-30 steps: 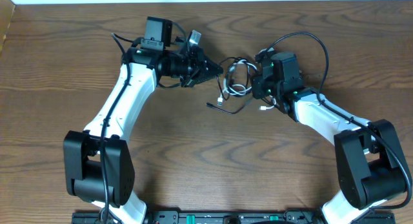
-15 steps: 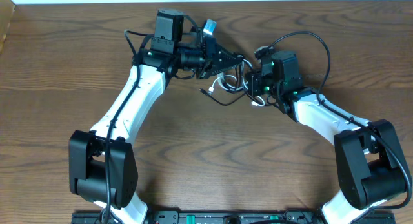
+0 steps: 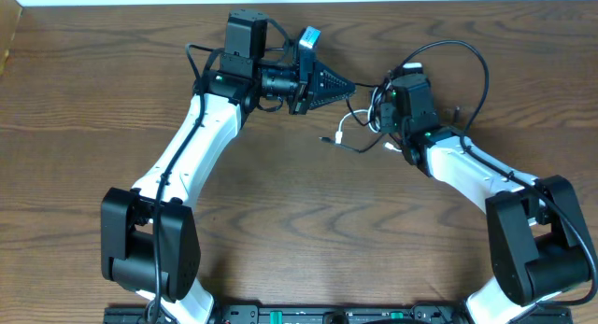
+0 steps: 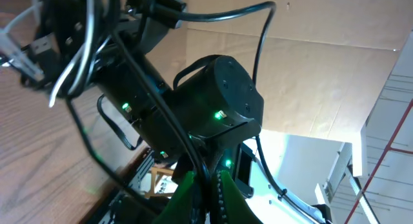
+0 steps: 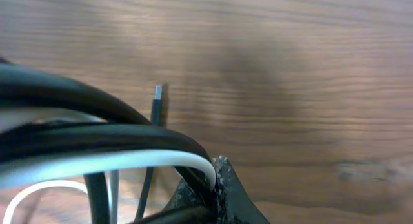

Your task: Untangle cables

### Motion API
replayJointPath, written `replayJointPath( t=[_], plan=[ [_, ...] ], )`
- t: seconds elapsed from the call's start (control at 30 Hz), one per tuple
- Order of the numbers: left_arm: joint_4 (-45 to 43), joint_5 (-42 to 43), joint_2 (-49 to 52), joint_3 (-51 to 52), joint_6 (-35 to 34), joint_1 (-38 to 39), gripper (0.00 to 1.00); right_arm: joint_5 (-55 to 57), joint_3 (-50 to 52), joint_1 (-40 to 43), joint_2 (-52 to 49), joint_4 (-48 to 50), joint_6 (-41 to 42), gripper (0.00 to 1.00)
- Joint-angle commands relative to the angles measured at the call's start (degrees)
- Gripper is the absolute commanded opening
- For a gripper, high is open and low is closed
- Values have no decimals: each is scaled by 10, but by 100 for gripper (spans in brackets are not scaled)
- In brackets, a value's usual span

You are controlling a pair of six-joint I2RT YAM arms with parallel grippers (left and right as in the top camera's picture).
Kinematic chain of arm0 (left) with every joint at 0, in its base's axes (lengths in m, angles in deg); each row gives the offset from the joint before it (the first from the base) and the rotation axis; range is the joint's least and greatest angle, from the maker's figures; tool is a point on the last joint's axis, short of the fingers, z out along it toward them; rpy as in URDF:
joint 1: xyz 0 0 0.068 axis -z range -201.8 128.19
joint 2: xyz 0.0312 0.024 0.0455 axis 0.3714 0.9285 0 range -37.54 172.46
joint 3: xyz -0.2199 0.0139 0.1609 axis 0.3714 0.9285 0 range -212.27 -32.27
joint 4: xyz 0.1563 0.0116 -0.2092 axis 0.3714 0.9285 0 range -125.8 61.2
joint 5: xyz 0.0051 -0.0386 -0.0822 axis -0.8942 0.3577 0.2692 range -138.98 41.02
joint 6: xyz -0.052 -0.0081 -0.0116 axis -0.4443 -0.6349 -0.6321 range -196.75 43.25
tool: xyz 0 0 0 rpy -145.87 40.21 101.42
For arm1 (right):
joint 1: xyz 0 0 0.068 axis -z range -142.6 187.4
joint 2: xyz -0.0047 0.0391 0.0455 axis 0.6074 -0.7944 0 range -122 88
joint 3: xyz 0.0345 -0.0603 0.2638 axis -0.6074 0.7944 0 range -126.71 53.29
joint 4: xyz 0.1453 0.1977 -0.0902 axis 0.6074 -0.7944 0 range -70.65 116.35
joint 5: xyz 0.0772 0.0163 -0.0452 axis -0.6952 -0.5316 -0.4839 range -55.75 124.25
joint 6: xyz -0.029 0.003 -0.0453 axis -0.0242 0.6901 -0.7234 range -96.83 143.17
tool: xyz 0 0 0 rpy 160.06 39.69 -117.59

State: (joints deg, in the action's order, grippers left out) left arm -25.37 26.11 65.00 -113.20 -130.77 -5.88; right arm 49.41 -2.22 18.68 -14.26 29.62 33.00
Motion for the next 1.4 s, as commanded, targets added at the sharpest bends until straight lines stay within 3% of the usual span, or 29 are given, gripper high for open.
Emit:
replayJointPath(
  t=[0.0, 0.33, 0.5, 0.6, 0.77, 0.83, 1.03, 1.17, 1.37],
  plan=[
    [-5, 67, -12, -3, -3, -7, 7, 137, 2, 38, -1, -9, -10, 1],
    [-5, 89, -12, -3, 14, -23, 7, 148, 2, 133, -1, -10, -22, 1],
    [10, 72, -11, -3, 71, -22, 7, -68, 2, 163, -1, -23, -22, 1],
    [73, -5, -10, -3, 117, -21, 10, -215, 2, 166, -1, -29, -15, 1],
    [261, -289, -10, -3, 163, -6, 60, -335, 2, 147, -1, -31, 64, 1],
    [302, -390, -10, -3, 163, 10, 72, -353, 2, 134, -1, -35, 108, 1],
    [295, -441, -10, -3, 163, 59, 74, -352, 2, 86, -1, -40, 184, 1],
    [292, -549, -9, -3, 156, 93, 73, -352, 2, 55, -1, -33, 217, 1],
    [292, -622, 3, -3, 156, 129, 73, -352, 2, 38, -1, -28, 225, 1]
  ],
)
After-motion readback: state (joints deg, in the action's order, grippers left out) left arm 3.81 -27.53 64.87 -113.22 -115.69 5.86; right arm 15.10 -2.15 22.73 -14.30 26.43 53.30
